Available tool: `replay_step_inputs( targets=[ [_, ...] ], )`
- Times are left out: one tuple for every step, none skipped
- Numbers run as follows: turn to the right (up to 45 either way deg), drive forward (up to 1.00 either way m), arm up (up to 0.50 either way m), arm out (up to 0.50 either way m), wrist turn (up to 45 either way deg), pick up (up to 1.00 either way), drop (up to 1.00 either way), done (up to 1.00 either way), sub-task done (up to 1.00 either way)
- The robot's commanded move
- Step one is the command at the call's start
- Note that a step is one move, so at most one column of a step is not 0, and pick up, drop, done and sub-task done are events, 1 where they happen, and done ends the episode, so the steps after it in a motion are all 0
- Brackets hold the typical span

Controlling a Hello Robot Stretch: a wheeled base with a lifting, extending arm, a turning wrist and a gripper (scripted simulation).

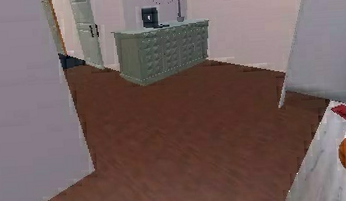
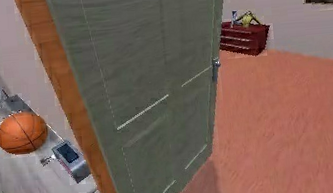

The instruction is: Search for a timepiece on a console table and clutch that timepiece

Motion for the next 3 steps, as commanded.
replay_step_inputs(
  targets=[
    [-27.0, 0.0, 0.0, 0.0, 0.0, 0.0, 0.0, 0.0, 0.0],
    [0.0, 0.0, 0.5, 0.0, 0.0, 0.0, 0.0, 0.0, 0.0],
    [0.0, 0.0, 0.2, 0.0, 0.0, 0.0, 0.0, 0.0, 0.0]
  ],
)
